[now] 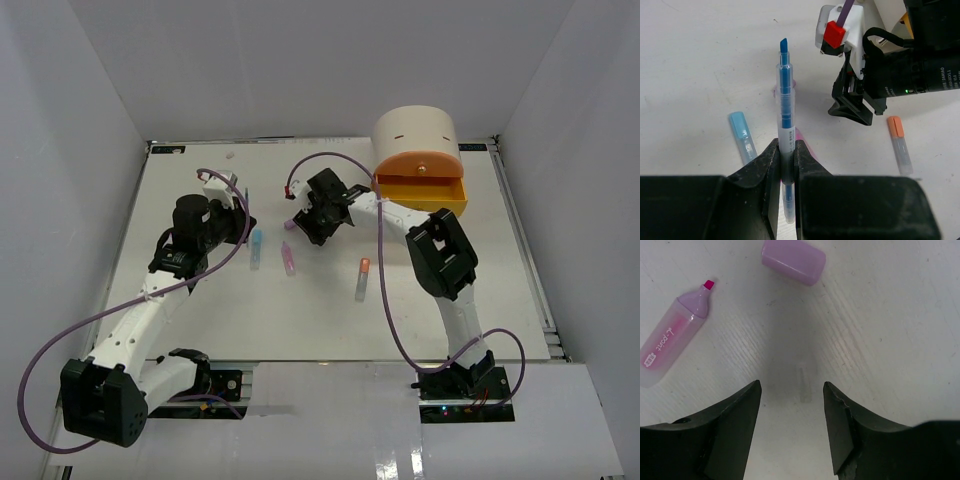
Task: Sort the stationery into containers
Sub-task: Close the pen cap on the pen.
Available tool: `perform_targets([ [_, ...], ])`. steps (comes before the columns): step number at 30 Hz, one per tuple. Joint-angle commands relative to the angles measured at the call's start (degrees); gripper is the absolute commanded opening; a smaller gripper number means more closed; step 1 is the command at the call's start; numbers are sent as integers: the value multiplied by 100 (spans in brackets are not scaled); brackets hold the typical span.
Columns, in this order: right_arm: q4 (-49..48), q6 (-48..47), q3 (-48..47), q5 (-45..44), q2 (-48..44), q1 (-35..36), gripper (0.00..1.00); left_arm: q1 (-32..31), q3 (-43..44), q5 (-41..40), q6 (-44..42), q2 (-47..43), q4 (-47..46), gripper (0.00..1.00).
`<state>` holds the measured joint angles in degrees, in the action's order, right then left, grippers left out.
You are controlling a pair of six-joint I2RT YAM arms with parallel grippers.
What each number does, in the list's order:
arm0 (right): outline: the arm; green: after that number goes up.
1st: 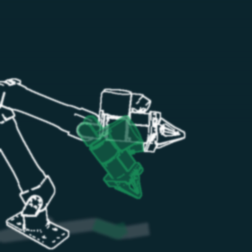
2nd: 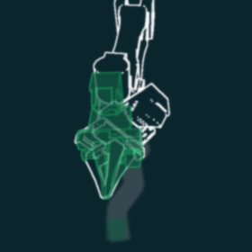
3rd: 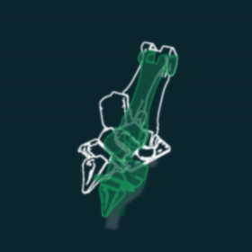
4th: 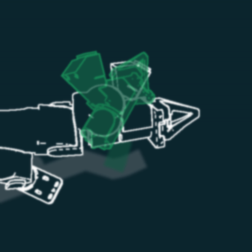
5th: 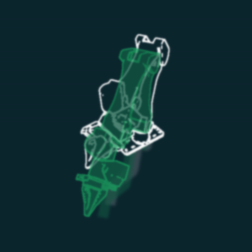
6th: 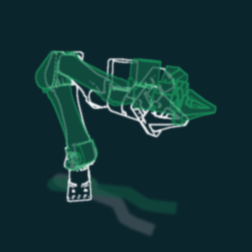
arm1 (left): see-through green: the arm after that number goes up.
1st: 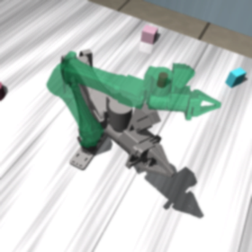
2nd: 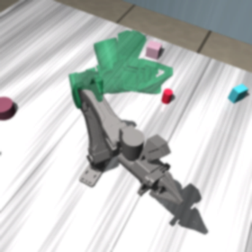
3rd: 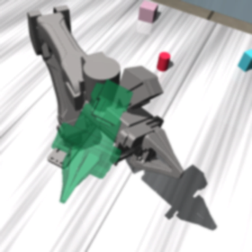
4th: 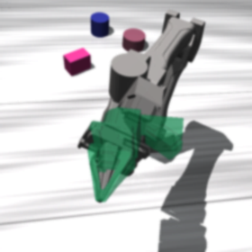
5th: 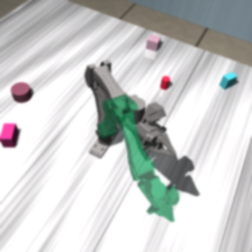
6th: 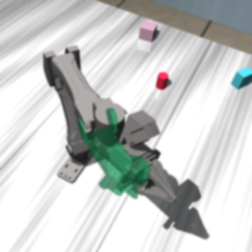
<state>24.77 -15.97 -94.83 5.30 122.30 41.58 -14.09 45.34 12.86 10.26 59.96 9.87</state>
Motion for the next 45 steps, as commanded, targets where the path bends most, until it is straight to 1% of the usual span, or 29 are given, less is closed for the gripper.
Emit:
perform_targets([
  [1,229,-284,-466,50,197,-45,58,20,-43,-65,-77,-178,-82,0],
  [4,405,-310,-703,59,434,-63,54,20,-43,-65,-77,-187,-82,0],
  [7,467,-311,-800,76,540,-63,52,20,-34,23,-68,-178,-99,0],
  [11,493,-258,-774,33,619,-63,47,20,-52,50,-51,-178,-108,0],
  [16,528,-258,-660,-161,637,-54,44,20,-52,94,-33,-204,-126,0],
  [25,713,-258,-599,-205,576,-19,30,20,-52,164,-42,-205,-134,0],
  [26,722,-232,-555,-214,558,-19,26,20,-61,199,-42,-204,-160,0],
  [29,730,-188,-423,-249,427,-10,19,20,-69,313,-42,-222,-196,0],
  [30,722,-179,-388,-240,330,-10,17,20,-69,348,-42,-239,-205,0],
  [32,722,-126,-274,-196,216,-10,9,20,-87,506,-42,-257,-248,0],
  [33,713,-100,-230,-179,67,-10,8,20,-96,568,-42,-275,-266,0],
  [35,652,-4,-72,-117,-109,-10,8,20,-148,717,-24,-371,-371,0],
  [38,502,155,113,-56,-618,-1,8,20,-253,1234,46,-485,-652,0],
  [39,441,294,235,-38,-959,-1,8,20,-271,1610,63,-503,-740,0],
  [41,126,436,385,50,-1365,-1,8,20,-289,1946,107,-512,-925,0],
  [42,-24,532,560,41,-1793,-1,8,20,-315,2105,125,-503,-943,0],
  [43,-165,707,649,24,-2006,-10,8,11,-324,2420,134,-512,-1169,0],
  [44,-497,796,745,-37,-2435,-10,8,11,-342,2553,195,-521,-1232,0],
  [45,-665,893,825,-55,-2639,-10,8,-6,-368,2668,265,-538,-1311,0],
])
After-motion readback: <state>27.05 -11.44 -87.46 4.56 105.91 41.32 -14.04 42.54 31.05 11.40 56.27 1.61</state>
